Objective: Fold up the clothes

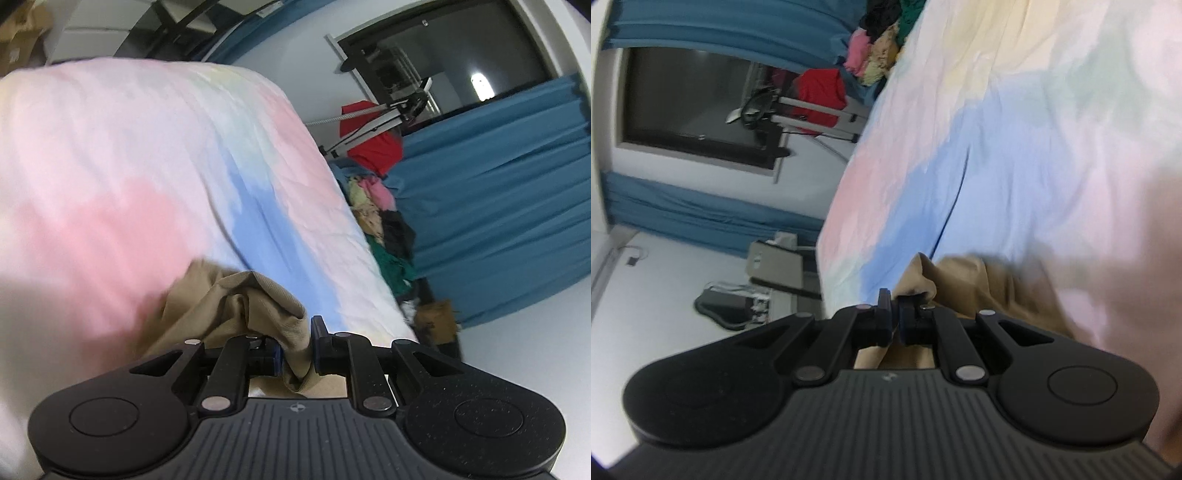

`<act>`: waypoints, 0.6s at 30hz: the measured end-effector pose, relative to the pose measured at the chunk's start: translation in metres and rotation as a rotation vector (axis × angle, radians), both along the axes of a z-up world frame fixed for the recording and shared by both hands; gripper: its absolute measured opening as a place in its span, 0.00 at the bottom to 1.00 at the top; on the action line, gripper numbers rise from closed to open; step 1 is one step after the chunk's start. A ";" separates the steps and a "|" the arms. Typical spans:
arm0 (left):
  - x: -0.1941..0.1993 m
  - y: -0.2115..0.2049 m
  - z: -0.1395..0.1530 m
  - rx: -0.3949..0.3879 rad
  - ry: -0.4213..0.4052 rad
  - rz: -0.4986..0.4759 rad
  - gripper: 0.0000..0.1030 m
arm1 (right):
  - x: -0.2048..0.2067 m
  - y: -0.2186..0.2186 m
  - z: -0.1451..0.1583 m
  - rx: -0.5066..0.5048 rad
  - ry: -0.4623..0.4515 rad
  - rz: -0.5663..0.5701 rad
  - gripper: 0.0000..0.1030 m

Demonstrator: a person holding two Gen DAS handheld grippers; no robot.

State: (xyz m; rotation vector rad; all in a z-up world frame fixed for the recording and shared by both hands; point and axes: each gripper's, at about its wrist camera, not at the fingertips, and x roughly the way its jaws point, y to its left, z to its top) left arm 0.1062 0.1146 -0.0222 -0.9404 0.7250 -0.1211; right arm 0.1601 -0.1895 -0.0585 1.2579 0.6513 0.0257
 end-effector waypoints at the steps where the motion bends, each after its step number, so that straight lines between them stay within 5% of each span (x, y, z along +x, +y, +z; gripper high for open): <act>1: 0.013 -0.002 -0.006 0.026 0.001 -0.010 0.16 | 0.013 0.000 -0.006 -0.003 0.013 -0.006 0.07; 3: 0.039 -0.006 -0.020 0.090 -0.001 -0.058 0.16 | 0.032 -0.003 -0.024 0.011 0.040 -0.010 0.08; 9: 0.069 -0.003 -0.062 0.108 -0.022 -0.126 0.17 | 0.066 -0.019 -0.074 0.036 0.104 0.047 0.08; 18: 0.092 -0.014 -0.078 0.174 0.009 -0.179 0.25 | 0.079 -0.024 -0.085 0.040 0.143 0.113 0.10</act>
